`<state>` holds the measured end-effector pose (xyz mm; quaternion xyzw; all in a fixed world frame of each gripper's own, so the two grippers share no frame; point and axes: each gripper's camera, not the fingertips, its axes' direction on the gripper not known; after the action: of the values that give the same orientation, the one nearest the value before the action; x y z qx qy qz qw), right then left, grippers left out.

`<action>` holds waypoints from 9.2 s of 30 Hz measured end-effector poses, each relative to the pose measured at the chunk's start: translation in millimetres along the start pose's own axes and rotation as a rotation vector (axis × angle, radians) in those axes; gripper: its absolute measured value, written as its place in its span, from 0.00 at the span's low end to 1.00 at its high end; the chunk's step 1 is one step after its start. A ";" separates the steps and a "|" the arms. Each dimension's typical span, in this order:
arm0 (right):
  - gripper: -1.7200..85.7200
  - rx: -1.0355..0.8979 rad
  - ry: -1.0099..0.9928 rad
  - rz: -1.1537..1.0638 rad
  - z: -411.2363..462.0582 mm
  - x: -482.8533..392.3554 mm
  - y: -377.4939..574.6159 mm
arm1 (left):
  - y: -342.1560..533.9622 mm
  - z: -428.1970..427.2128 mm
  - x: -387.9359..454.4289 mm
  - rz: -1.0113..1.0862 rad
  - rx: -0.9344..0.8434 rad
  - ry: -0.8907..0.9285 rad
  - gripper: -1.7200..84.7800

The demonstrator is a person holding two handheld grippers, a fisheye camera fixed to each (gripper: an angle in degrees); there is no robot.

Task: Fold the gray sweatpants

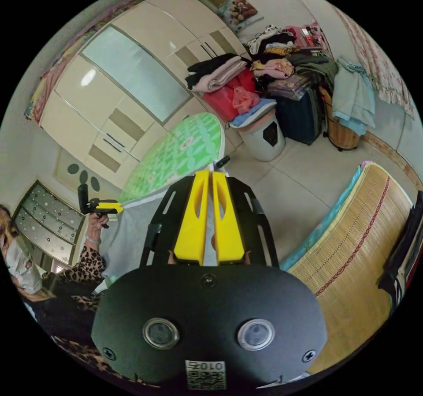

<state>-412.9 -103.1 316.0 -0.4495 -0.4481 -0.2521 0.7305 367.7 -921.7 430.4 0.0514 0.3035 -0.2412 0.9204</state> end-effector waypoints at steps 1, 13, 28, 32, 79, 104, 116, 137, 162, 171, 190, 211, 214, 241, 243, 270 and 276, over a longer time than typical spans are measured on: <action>0.06 0.010 0.002 -0.003 0.2 -0.6 -2.5 | 0.1 -3.2 -3.2 -0.007 0.007 0.010 0.02; 0.07 -0.123 -0.081 0.057 51.3 40.2 -35.1 | 16.1 21.7 -42.7 -0.141 -0.069 0.042 0.02; 0.09 -0.055 -0.250 0.117 26.7 69.5 -62.4 | 52.3 -3.0 -46.9 -0.221 -0.023 0.026 0.02; 0.14 0.010 -0.390 0.119 -6.9 105.9 -46.6 | 68.0 -19.5 -40.9 -0.194 0.054 0.032 0.02; 0.08 -0.398 -0.643 -0.317 73.1 -262.6 -127.0 | 416.4 -228.3 -62.2 -0.825 0.389 -0.340 0.02; 0.14 -0.732 -0.540 -0.002 204.1 -581.5 53.2 | 521.1 -250.4 -209.7 -0.729 0.165 0.312 0.02; 0.23 -0.687 -0.071 -0.339 243.5 -813.7 131.9 | 472.7 -271.1 -252.8 -0.812 0.156 0.217 0.02; 0.15 -0.675 0.838 -0.417 305.5 -1035.6 310.5 | 488.4 -247.3 -360.0 -0.611 0.103 0.608 0.02; 0.13 0.373 -0.390 0.963 -11.3 -726.0 667.1 | 369.3 -220.3 -289.9 -0.369 -0.123 0.580 0.02; 0.22 0.167 -0.162 0.837 -32.8 -726.9 636.8 | 369.9 -234.4 -285.5 -0.442 -0.107 0.493 0.02; 0.09 0.061 0.301 0.370 65.0 -928.5 476.5 | 324.6 -180.9 -280.1 0.032 -0.247 0.698 0.02; 0.08 -0.619 0.716 -0.205 287.9 -1056.5 345.5 | 365.3 -188.4 -363.8 -0.218 -0.155 0.930 0.02; 0.08 -0.656 0.739 -0.266 307.2 -1064.8 339.3 | 365.6 -186.4 -365.2 -0.228 -0.147 0.944 0.02; 0.07 -0.135 -0.114 0.630 225.9 -812.2 492.2 | 322.1 -218.1 -310.2 -0.050 -0.231 0.661 0.02; 0.07 -0.101 -0.103 0.664 226.4 -800.6 503.5 | 325.5 -219.0 -314.9 -0.081 -0.231 0.652 0.02; 0.09 0.114 -0.076 0.724 207.0 -684.5 530.9 | 310.4 -208.4 -311.0 -0.129 -0.301 0.584 0.10; 0.16 0.270 -0.028 0.821 180.9 -584.1 485.0 | 311.3 -202.8 -307.5 -0.151 -0.295 0.611 0.09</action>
<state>-391.6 263.8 -372.5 -0.4942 -0.2709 0.1267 0.8163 192.2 -472.5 429.3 -0.0350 0.5994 -0.2356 0.7642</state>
